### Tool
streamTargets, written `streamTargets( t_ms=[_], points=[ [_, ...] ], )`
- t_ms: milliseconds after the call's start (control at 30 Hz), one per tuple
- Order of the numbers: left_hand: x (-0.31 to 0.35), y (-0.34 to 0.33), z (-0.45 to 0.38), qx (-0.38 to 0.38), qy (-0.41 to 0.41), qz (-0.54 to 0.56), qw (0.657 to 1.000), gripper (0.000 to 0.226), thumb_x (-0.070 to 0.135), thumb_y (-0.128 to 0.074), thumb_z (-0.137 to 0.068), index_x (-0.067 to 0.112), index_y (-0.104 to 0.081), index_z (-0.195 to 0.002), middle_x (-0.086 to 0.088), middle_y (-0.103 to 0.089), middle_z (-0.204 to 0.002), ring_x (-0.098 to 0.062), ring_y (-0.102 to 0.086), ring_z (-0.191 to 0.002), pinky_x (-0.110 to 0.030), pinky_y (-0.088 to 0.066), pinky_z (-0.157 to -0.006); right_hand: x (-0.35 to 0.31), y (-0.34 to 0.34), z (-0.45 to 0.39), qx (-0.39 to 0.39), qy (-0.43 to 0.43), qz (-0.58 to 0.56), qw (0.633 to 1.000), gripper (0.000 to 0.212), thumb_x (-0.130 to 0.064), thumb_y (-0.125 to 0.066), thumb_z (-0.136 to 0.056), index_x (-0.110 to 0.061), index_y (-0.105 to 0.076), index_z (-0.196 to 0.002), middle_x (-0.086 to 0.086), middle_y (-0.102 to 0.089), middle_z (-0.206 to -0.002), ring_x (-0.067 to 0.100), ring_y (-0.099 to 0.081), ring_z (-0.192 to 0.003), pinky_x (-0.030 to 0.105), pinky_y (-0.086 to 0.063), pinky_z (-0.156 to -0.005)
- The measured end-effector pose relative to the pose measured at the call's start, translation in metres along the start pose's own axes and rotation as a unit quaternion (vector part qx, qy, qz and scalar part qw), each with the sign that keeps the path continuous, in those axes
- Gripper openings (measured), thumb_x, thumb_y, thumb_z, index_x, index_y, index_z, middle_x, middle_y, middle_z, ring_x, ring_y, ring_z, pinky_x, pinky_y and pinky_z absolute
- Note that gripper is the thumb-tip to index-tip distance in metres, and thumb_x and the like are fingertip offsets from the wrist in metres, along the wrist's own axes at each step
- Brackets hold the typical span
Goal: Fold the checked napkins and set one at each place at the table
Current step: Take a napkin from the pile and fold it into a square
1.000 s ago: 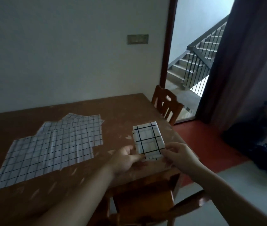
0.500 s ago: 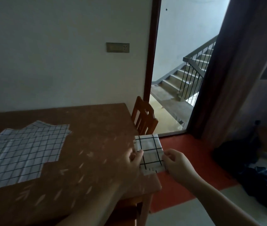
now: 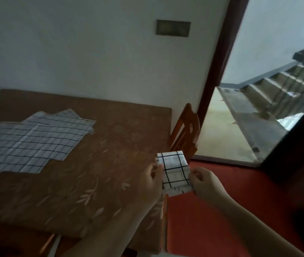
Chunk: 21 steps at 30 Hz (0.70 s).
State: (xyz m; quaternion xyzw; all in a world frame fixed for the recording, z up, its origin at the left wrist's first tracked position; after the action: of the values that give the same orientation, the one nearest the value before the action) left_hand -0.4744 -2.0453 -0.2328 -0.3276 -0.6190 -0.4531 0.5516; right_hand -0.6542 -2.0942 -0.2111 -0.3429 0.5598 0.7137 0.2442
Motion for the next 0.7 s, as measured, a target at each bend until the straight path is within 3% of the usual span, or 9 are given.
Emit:
streamTargets(
  t_ms=[67,200,333,400,500,600,700],
  points=[
    [0.009,-0.006,0.0,0.036,0.019,0.003,0.999,0.022,0.037,-0.049,-0.1,0.024,-0.064,-0.089,0.002,-0.07,-0.079,-0.005,-0.068,-0.069,-0.019,-0.052,-0.057,-0.002,0.008,-0.018,-0.03,0.043,-0.008,0.999,0.022,-0.018,-0.05,-0.095,-0.022,-0.063,-0.077,-0.002,-0.063,-0.067,0.005,-0.052,-0.049,0.018,-0.039,-0.043],
    [0.018,-0.023,0.004,0.076,0.108,0.049,0.99,0.022,0.027,-0.047,-0.102,0.014,-0.064,-0.104,-0.002,-0.07,-0.087,-0.012,-0.069,-0.071,-0.019,-0.051,-0.051,-0.012,0.03,-0.048,-0.083,0.096,0.001,0.992,0.02,-0.019,-0.049,-0.095,-0.02,-0.065,-0.083,-0.001,-0.066,-0.076,0.008,-0.056,-0.059,0.015,-0.039,-0.045],
    [0.028,-0.037,-0.014,0.111,0.141,0.075,0.981,0.021,0.027,-0.05,-0.101,0.012,-0.064,-0.107,-0.011,-0.07,-0.096,-0.022,-0.07,-0.081,-0.03,-0.059,-0.062,-0.023,0.043,-0.086,-0.126,0.125,0.007,0.984,0.019,-0.021,-0.049,-0.096,-0.021,-0.065,-0.086,0.001,-0.068,-0.082,0.012,-0.06,-0.064,0.019,-0.044,-0.051],
    [0.022,-0.041,-0.032,0.134,0.149,0.103,0.974,0.019,0.026,-0.052,-0.1,0.012,-0.063,-0.107,-0.012,-0.069,-0.1,-0.026,-0.07,-0.086,-0.039,-0.062,-0.073,-0.027,0.041,-0.112,-0.147,0.136,0.012,0.98,0.02,-0.022,-0.049,-0.095,-0.021,-0.065,-0.085,0.002,-0.067,-0.078,0.013,-0.059,-0.061,0.023,-0.046,-0.052],
    [0.002,-0.05,-0.066,0.155,0.182,0.152,0.959,0.018,0.025,-0.054,-0.098,0.012,-0.063,-0.107,-0.017,-0.069,-0.107,-0.034,-0.07,-0.096,-0.05,-0.059,-0.083,-0.023,0.029,-0.156,-0.182,0.132,0.021,0.974,0.019,-0.022,-0.048,-0.096,-0.02,-0.065,-0.087,0.002,-0.065,-0.074,0.008,-0.058,-0.05,0.019,-0.043,-0.046],
    [-0.029,-0.07,-0.115,0.167,0.224,0.275,0.92,0.027,0.025,-0.057,-0.097,0.009,-0.06,-0.119,-0.014,-0.065,-0.123,-0.038,-0.061,-0.116,-0.051,-0.052,-0.096,-0.014,0.015,-0.203,-0.213,0.127,0.036,0.968,0.017,-0.021,-0.048,-0.097,-0.018,-0.064,-0.091,0.002,-0.062,-0.07,0.002,-0.055,-0.042,0.017,-0.04,-0.044],
    [-0.046,-0.094,-0.162,0.149,0.238,0.42,0.863,0.025,0.015,-0.045,-0.102,0.008,-0.06,-0.121,-0.017,-0.07,-0.116,-0.035,-0.066,-0.108,-0.05,-0.054,-0.09,-0.003,0.001,-0.258,-0.237,0.108,0.055,0.964,0.017,-0.02,-0.049,-0.097,-0.019,-0.063,-0.087,0.002,-0.06,-0.066,0.007,-0.058,-0.049,0.022,-0.043,-0.05]
  ],
)
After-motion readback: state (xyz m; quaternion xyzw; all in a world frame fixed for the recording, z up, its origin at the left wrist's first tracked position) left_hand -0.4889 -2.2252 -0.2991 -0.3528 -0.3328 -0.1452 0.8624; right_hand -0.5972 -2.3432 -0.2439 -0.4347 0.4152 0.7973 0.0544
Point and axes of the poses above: each hand's wrist, its own z-axis away from the middle knuckle, its own y-axis out of the back of the hand, x = y × z, the point moved 9 cm from there along -z, towards the middle knuckle
